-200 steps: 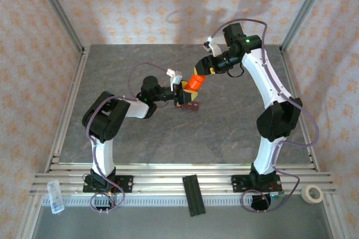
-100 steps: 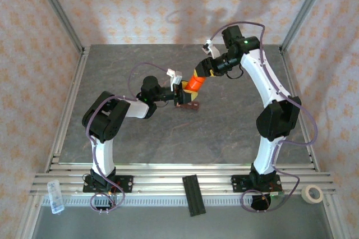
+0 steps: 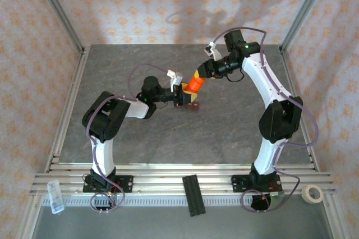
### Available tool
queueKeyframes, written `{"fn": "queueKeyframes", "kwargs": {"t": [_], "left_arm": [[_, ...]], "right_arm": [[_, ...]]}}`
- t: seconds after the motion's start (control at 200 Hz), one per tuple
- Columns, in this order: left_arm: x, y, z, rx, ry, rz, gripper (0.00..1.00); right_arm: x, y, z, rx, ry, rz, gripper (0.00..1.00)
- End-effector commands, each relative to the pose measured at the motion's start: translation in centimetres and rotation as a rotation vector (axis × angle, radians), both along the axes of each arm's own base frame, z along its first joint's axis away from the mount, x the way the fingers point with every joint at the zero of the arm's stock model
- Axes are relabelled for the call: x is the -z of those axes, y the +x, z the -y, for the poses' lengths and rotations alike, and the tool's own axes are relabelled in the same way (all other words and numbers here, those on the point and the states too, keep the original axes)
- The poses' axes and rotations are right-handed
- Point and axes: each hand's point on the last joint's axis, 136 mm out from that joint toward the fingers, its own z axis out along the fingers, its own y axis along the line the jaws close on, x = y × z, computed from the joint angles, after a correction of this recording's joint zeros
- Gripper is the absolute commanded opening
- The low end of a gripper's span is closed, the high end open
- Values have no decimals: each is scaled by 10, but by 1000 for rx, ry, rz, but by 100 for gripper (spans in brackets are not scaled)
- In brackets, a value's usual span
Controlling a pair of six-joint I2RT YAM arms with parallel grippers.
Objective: Sort the pills into containers
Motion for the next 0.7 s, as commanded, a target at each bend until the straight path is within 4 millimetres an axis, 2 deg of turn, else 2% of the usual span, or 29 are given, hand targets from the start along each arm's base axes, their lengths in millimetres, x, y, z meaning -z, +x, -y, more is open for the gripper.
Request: {"fn": "queueKeyframes", "kwargs": {"t": [0.0,0.18,0.28,0.405,0.571,0.691], "left_arm": [[-52,2,2,-104,-17,248,0],[-31,-2,12,-171,182,345,0],[-34,-1,15,-177,162,351,0],[-36,0,15,-190,127,345,0],[-34,1,15,-191,124,338,0],[-33,1,15,-185,125,330,0]], "right_arm": [[11,-5,-8,86,-9,-61,41],[42,-4,-10,252,-97,-106,39],[54,-4,-14,318,-102,-116,38],[60,-2,-15,372,-93,-131,39],[50,3,-12,401,-102,-116,44],[26,11,-7,412,-92,-84,53]]}}
